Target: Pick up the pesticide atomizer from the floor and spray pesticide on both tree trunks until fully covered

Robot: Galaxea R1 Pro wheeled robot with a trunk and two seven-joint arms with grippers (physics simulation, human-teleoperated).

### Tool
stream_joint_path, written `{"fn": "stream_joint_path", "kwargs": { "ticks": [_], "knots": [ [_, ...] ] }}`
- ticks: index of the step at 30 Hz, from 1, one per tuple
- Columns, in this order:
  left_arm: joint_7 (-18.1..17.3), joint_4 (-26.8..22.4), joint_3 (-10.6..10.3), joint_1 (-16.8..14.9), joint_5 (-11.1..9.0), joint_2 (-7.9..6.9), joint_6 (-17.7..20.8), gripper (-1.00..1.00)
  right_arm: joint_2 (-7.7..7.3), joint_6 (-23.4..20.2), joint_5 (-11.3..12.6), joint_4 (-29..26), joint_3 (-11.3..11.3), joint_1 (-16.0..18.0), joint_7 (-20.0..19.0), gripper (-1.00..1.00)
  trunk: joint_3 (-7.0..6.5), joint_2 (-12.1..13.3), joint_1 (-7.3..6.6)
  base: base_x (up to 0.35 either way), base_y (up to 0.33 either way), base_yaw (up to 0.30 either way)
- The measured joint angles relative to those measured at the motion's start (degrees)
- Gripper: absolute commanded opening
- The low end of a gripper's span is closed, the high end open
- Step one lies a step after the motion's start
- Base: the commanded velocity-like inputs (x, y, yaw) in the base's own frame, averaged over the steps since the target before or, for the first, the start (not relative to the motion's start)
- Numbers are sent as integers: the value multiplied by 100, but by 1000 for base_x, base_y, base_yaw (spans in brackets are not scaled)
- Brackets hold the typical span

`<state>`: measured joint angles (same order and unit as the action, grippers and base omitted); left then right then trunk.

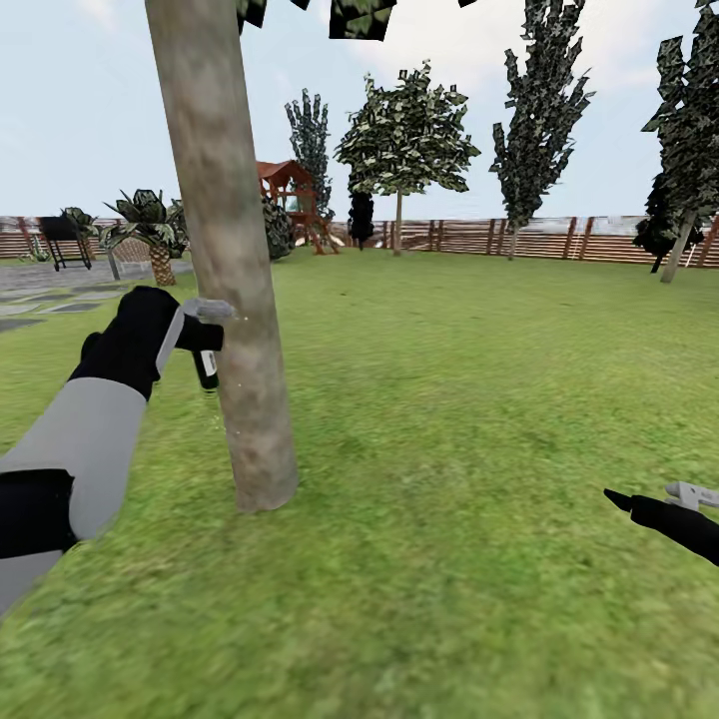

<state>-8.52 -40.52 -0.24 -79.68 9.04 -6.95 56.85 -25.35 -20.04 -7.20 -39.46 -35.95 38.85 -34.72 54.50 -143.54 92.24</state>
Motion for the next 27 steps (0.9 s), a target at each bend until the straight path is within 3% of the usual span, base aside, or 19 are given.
{"fn": "stream_joint_path", "kwargs": {
  "ticks": [3,14,17,22,24,27],
  "knots": [
    [0,3,-2,-129,-1,8,9,-100,-3,0,0,0,0,0,0,100,0,0,0,0,0,0],
    [-129,49,-24,-153,9,-5,36,-100,-4,0,0,0,0,0,0,100,1,1,1,0,0,0],
    [-166,133,-36,-153,68,-119,26,-100,-4,0,-1,0,0,0,5,100,1,1,1,0,0,0],
    [-163,507,-44,-153,66,-159,21,-100,-3,0,0,0,0,0,8,100,1,1,1,0,0,0],
    [-160,570,-47,-153,114,-154,15,-100,-3,0,0,0,0,0,8,100,1,1,1,0,0,0],
    [-148,724,-67,-153,362,-143,3,-100,-3,0,0,0,0,0,7,100,1,1,1,0,0,0]
  ]
}}
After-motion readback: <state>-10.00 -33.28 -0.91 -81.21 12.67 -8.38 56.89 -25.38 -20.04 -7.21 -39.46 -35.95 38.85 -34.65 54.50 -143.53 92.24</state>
